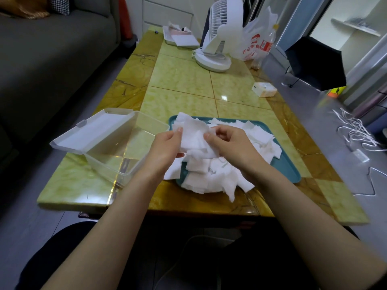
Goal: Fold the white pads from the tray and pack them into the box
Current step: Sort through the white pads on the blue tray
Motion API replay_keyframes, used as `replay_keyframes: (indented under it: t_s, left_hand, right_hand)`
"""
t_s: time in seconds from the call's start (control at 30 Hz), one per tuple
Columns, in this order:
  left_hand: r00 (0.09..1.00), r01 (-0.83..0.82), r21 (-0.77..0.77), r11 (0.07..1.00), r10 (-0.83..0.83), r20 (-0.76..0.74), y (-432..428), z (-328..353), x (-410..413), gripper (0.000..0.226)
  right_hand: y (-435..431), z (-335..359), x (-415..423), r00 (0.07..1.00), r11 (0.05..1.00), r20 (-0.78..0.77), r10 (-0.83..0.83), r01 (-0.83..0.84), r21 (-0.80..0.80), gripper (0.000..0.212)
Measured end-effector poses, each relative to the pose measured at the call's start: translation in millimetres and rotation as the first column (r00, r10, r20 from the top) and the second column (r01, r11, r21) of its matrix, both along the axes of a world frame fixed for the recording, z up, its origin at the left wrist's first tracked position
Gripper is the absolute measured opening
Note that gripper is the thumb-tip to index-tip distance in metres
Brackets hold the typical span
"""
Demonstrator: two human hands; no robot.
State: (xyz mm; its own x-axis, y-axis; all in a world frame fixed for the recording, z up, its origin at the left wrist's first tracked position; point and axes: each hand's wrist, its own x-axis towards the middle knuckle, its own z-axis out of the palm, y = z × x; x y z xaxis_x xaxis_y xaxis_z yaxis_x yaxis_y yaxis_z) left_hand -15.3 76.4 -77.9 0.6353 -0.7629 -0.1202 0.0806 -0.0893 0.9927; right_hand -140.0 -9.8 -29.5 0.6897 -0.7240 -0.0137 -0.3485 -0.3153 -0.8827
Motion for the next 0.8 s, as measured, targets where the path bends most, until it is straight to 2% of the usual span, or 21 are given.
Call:
replay_keyframes:
  t_s: [0.1,0.27,0.33,0.4,0.5,0.6,0.73,0.8]
  left_hand:
    - [0.998,0.022,-0.019,1.0,-0.024,-0.062,-1.0,5.5,-4.6,0.036]
    - [0.991,0.011,-0.022,1.0,-0.013,-0.133,-2.9,9.7,-7.8,0.035]
    - [0.985,0.04,-0.047,0.998,-0.047,-0.165,-3.3,10.9,-8.7,0.042]
    - [0.988,0.077,-0.034,0.996,-0.081,-0.131,-2.0,12.7,-10.6,0.049]
    - [0.994,0.097,-0.032,0.995,-0.099,-0.037,-0.5,9.1,-11.7,0.044]
    - [0.999,0.028,-0.044,0.999,-0.029,-0.034,-1.5,3.7,-8.4,0.039]
    - [0.999,-0.052,-0.02,0.998,0.052,-0.012,-3.5,2.5,-4.2,0.041]
    - [0.998,-0.053,-0.003,0.999,0.053,0.028,-4.0,1.7,-4.7,0.042]
  right_hand:
    - [0.9,0.7,0.3,0.996,0.997,-0.055,0.072,-0.071,0.01,0.013]
    - [-3.6,0.8,2.4,0.997,1.0,-0.075,-0.008,0.006,-0.025,0.012]
    - [-5.3,1.0,2.4,0.995,0.999,-0.099,-0.018,0.013,-0.051,0.012]
    - [-6.6,1.1,2.0,0.993,0.996,-0.115,-0.034,0.025,-0.08,0.016]
    - [-7.7,0.4,1.1,0.992,0.995,-0.121,-0.028,0.016,-0.1,0.016]
    - [-11.3,-2.5,-1.4,0.992,0.993,-0.111,-0.053,0.04,-0.114,0.015]
    - [-23.7,-4.9,-8.4,0.981,0.967,-0.098,-0.165,0.141,-0.211,0.018]
    - [-25.4,1.6,-11.0,0.986,0.969,-0.079,-0.143,0.124,-0.213,0.018]
